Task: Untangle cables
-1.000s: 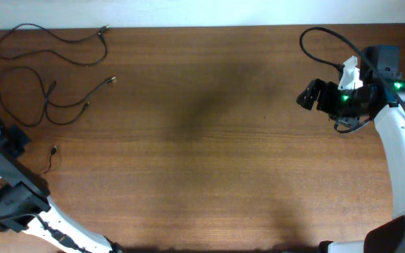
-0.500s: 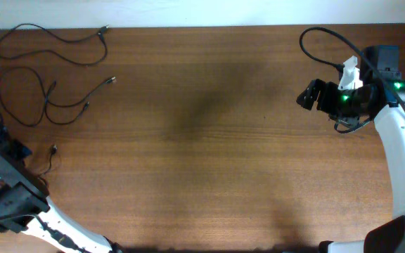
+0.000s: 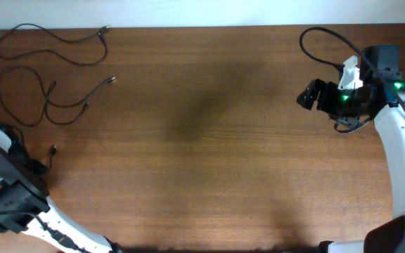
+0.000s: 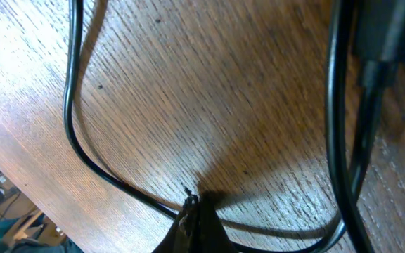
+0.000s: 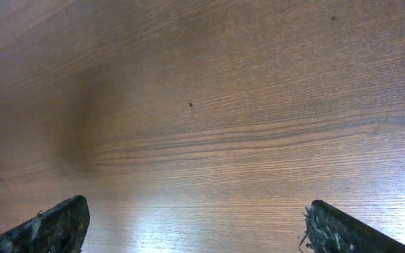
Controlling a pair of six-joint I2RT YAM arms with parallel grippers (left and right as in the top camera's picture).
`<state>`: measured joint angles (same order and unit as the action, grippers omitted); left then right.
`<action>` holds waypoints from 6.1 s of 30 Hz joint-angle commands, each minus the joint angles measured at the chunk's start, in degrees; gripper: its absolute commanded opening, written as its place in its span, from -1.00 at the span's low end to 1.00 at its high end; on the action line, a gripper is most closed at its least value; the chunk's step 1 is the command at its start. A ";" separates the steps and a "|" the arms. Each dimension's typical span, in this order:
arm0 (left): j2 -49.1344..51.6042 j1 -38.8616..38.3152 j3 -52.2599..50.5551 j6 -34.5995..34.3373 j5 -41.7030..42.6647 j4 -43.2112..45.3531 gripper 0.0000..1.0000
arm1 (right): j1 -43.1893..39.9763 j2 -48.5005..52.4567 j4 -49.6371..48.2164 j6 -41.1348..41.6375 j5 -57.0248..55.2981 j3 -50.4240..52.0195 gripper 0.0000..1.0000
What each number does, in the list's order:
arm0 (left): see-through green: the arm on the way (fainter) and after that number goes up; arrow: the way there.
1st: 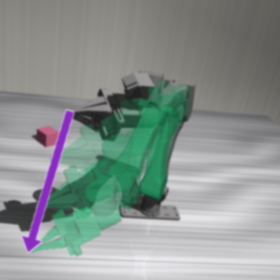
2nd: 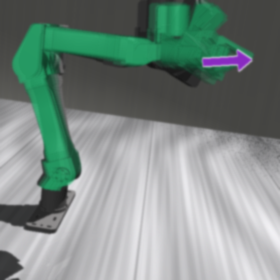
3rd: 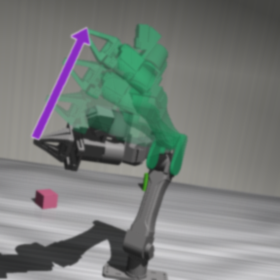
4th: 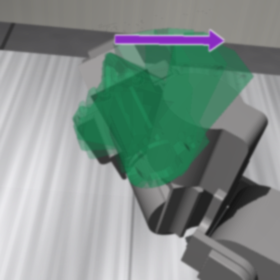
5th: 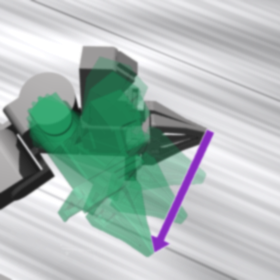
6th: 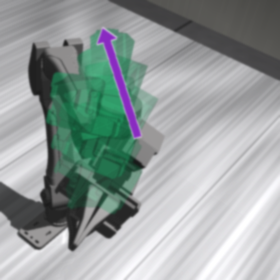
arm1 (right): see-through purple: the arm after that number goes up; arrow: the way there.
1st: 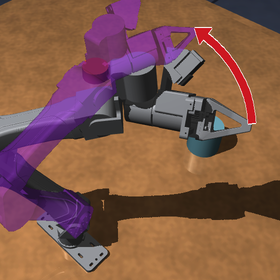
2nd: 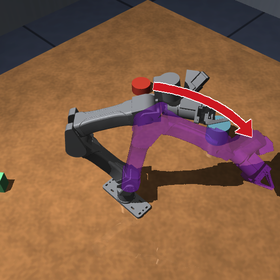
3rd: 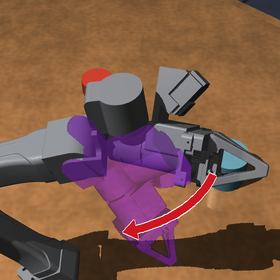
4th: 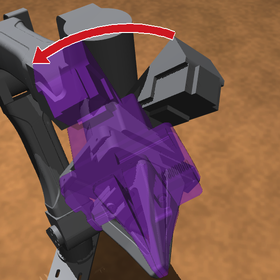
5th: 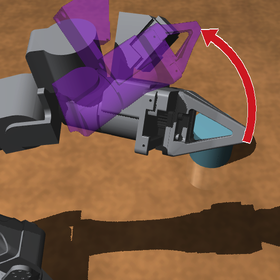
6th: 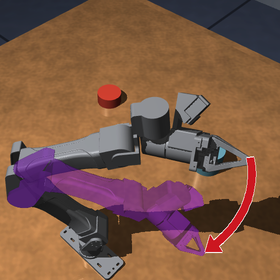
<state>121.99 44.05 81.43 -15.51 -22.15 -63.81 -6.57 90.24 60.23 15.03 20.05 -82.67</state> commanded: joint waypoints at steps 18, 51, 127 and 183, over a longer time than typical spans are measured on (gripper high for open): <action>-0.35 0.20 -0.92 24.74 29.42 3.96 -1.00 | -0.20 0.00 -0.63 -1.07 0.33 -0.22 0.97; -7.39 0.63 9.01 22.21 35.21 8.90 -0.53 | -0.22 0.00 0.11 -1.05 0.35 -0.20 0.97; -9.90 11.21 11.34 3.19 12.79 3.96 -1.00 | -0.22 0.00 -0.24 -1.05 0.96 -0.22 0.97; 5.07 21.20 11.26 15.74 35.67 27.74 -1.00 | -0.20 0.00 1.14 2.01 2.51 -0.22 0.97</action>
<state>126.21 65.06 92.95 -4.21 9.82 -37.30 -6.57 90.24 61.30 16.73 22.02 -82.67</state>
